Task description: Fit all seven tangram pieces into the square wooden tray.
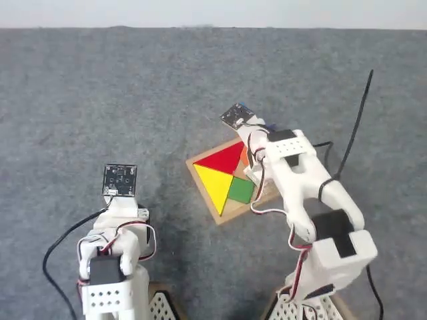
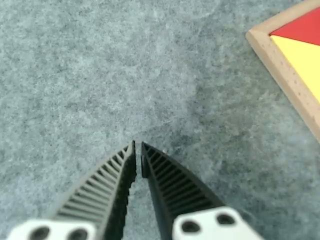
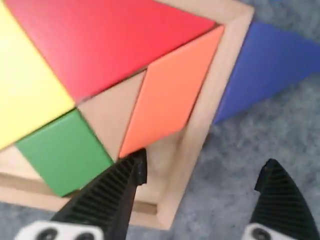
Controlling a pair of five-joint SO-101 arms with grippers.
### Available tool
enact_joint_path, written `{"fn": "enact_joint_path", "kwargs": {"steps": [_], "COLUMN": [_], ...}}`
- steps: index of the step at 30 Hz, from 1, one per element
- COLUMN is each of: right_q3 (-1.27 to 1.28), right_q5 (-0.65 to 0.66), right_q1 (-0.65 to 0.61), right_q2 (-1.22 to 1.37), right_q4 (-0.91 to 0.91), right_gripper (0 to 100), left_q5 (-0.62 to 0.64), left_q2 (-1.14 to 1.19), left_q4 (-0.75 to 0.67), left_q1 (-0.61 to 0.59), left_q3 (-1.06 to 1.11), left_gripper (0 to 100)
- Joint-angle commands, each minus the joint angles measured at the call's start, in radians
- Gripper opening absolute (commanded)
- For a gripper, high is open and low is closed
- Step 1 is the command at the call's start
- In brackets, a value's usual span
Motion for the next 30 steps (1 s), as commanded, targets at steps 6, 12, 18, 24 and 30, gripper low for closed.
{"fn": "enact_joint_path", "kwargs": {"steps": [6,12,18,24,30], "right_q3": [-0.057,0.044,0.117,0.008,-0.235], "right_q5": [0.002,-0.041,-0.16,-0.273,-0.368], "right_q1": [-0.002,-0.002,0.016,0.064,0.036], "right_q2": [-0.022,-0.202,-0.378,-0.329,-0.085], "right_q4": [-0.016,-0.018,-0.056,-0.067,-0.067], "right_gripper": [34.6,34.6,34.6,34.6,34.6], "left_q5": [0.017,0.017,0.017,0.017,0.017], "left_q2": [-0.018,-0.018,-0.018,-0.018,-0.018], "left_q4": [0.003,0.003,0.003,0.003,0.003], "left_q1": [-0.002,-0.002,-0.002,-0.002,-0.002], "left_q3": [-0.013,-0.013,-0.013,-0.013,-0.013], "left_gripper": [2,2,2,2,2]}}
